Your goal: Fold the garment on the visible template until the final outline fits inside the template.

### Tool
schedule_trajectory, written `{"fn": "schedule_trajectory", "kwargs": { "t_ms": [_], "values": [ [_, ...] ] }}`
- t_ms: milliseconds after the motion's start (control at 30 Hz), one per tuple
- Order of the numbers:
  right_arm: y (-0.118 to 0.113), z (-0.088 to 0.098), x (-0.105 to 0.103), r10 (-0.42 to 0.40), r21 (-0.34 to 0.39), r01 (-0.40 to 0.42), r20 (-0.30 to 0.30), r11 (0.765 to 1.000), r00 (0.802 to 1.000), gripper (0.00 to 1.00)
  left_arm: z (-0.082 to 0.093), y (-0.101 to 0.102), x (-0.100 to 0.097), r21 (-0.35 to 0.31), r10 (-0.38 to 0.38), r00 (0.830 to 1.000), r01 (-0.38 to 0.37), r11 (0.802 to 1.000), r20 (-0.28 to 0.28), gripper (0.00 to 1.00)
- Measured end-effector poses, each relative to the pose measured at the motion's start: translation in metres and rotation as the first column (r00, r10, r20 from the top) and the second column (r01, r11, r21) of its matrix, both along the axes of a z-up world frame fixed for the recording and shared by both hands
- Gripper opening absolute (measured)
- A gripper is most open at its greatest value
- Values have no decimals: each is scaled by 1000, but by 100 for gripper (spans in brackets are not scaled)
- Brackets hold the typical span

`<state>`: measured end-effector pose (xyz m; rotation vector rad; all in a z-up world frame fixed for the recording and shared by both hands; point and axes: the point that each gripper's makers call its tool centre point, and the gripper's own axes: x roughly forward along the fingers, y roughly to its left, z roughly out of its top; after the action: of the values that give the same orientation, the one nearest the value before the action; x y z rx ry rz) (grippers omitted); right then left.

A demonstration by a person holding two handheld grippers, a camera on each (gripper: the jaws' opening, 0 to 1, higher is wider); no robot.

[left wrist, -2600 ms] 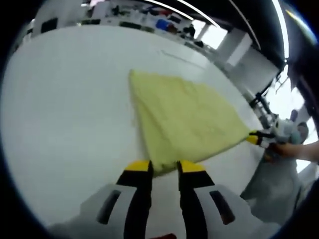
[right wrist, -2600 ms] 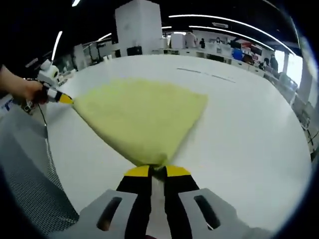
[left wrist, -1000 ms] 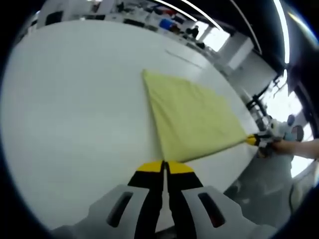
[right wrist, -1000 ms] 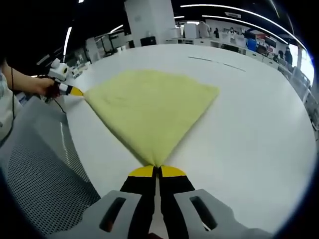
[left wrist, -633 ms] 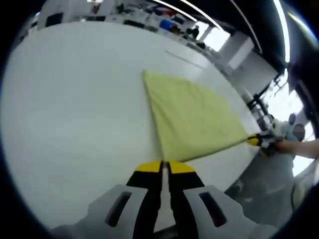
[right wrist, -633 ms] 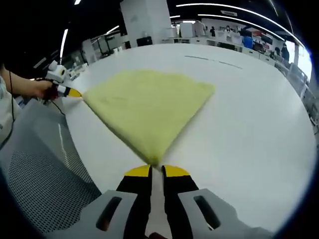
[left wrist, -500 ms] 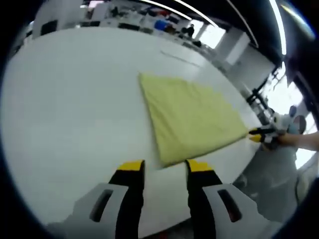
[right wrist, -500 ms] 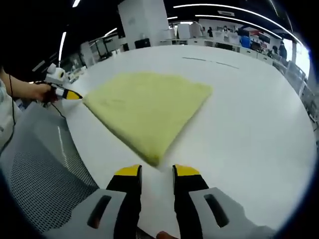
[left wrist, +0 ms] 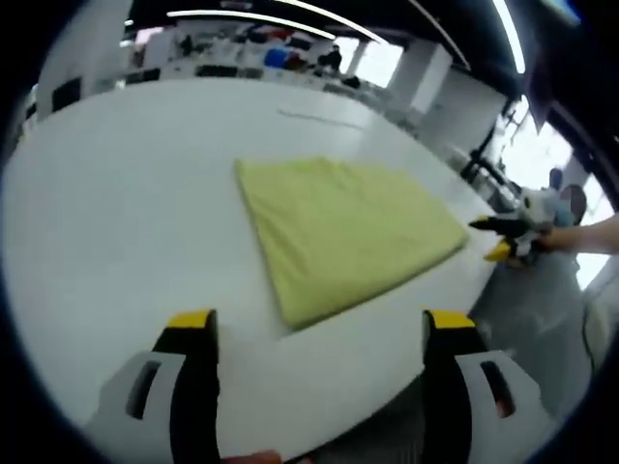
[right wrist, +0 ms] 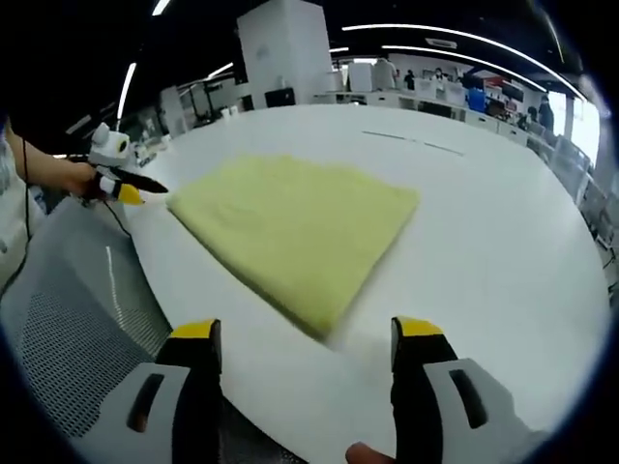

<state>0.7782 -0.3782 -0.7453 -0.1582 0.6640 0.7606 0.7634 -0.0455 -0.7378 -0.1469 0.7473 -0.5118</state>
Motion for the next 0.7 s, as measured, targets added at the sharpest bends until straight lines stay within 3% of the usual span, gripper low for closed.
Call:
{"fn": "schedule_trajectory", "kwargs": {
  "t_ms": [200, 367, 700],
  "values": [
    [10, 35, 5, -52, 82, 44, 100, 996, 994, 74, 37, -10, 10, -39, -3, 988, 9, 999, 157, 82],
    [12, 50, 7, -78, 99, 63, 147, 993, 986, 73, 50, -12, 13, -43, 6, 981, 2, 999, 194, 81],
    [11, 63, 22, -127, 127, 106, 169, 986, 977, 75, 59, -17, 15, -40, -12, 978, 20, 999, 210, 80]
  ]
}}
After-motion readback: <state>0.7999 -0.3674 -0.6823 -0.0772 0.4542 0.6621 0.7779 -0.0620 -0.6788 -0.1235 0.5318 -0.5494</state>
